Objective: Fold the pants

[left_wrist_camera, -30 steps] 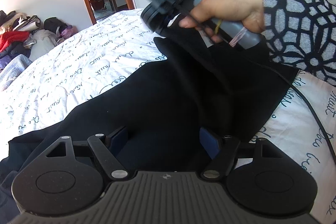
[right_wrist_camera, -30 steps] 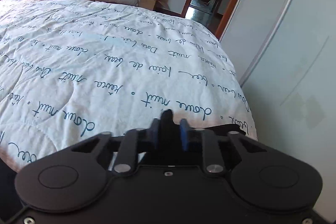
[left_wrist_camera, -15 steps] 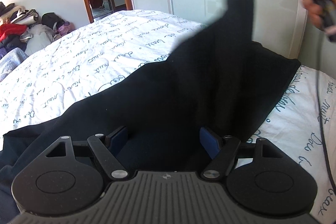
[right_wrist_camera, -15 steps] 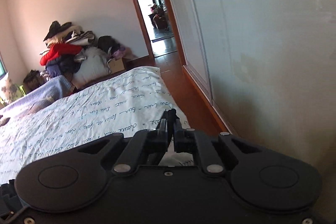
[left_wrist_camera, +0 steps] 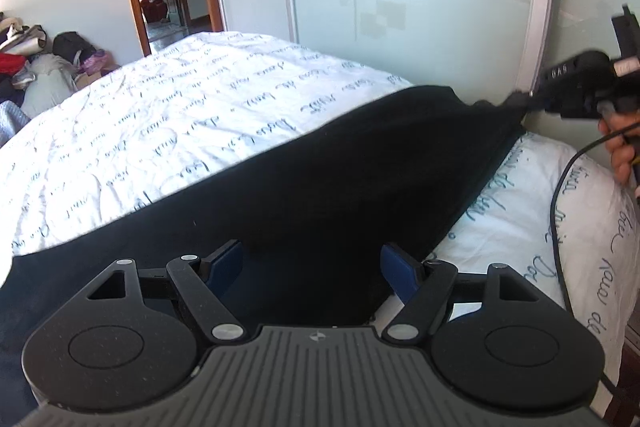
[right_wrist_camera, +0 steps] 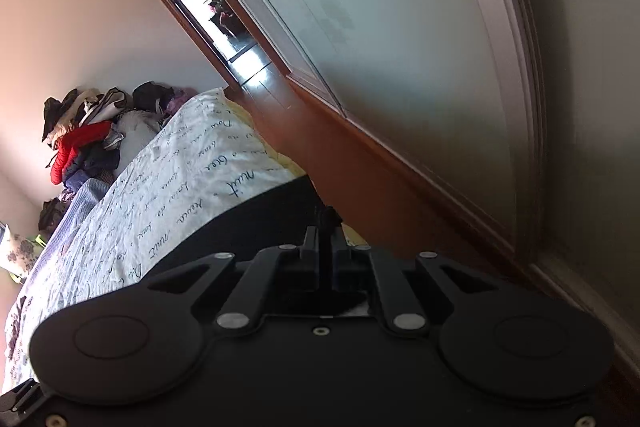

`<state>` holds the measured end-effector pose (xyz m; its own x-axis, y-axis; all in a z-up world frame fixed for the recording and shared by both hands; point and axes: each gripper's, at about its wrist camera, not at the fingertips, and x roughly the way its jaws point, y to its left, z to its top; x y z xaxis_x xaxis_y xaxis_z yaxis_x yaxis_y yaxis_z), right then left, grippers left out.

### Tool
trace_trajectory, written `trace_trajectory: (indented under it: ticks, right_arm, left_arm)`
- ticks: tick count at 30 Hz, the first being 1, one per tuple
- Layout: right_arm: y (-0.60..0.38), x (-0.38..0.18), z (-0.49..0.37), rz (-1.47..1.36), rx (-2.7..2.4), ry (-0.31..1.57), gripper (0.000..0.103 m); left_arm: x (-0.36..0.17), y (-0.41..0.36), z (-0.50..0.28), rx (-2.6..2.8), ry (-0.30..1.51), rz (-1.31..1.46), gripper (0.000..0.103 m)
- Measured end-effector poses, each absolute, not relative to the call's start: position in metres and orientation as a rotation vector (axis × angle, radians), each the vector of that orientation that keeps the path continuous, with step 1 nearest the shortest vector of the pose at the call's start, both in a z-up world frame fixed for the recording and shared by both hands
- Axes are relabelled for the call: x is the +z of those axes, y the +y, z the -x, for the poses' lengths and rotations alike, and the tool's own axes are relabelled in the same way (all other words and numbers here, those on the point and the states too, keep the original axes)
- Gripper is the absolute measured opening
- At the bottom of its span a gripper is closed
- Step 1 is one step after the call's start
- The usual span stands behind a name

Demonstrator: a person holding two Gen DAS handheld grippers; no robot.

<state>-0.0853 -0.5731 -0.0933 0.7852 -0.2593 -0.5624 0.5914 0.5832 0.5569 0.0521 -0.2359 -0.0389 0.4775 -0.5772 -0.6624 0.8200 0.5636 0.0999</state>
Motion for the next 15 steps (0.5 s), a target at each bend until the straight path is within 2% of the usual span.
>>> trace_trajectory:
  ticks: [4, 9, 11, 15]
  right_arm:
    - [-0.575, -0.098, 0.094, -0.804, -0.577, 0.5, 0.042]
    - [-0.556, -0.062, 0.099, -0.617, -0.605, 0.445, 0.043]
    - [-0.543, -0.052, 0.08, -0.598, -0.458, 0.461, 0.048]
    - [-0.516, -0.058, 0.029, -0.459, -0.266, 0.618, 0.056]
  left_arm:
    - [-0.032, -0.233, -0.049, -0.881, 0.61, -0.44, 0.078]
    - [-0.027, -0.221, -0.054, -0.867, 0.612, -0.432, 0.079]
    - [-0.027, -0.224, -0.059, -0.852, 0.609, -0.437, 0.079]
    - [-0.032, -0.239, -0.065, -0.875, 0.618, -0.472, 0.08]
